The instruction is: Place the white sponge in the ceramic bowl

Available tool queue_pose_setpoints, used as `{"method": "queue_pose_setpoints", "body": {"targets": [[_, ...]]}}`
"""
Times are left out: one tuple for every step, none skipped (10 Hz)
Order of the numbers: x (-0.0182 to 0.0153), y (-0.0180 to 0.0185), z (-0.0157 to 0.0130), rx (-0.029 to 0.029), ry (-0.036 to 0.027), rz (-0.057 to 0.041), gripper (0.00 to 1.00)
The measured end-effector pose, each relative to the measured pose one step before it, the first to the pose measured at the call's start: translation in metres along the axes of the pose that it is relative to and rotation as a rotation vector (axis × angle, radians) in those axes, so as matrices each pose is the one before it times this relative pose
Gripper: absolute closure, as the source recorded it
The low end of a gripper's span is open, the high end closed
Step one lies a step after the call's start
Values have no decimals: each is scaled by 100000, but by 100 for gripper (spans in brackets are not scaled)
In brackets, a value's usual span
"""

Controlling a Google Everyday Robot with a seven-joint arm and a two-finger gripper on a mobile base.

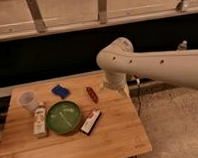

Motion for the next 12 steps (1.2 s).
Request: {"method": "queue_pose_setpoints", "body": {"targets": [[5,-60,14,125,59,54,27],[-23,-81,4,52,-11,145,27],[13,45,7,-16,25,-78,27],[-2,-35,7,28,15,57,27],[27,-46,88,129,191,30,27],[-6,-11,-4,-12,-13,29,27],[-8,-17,4,14,-11,26,27],[-8,-1,-4,-11,-23,3,27],[-6,-16,-3,21,-20,7,27],[-2,-5,0,0,-5,10,27],[-18,0,0,61,-96,-101,27],[-52,31,-25,270,-447,-503,27]]}}
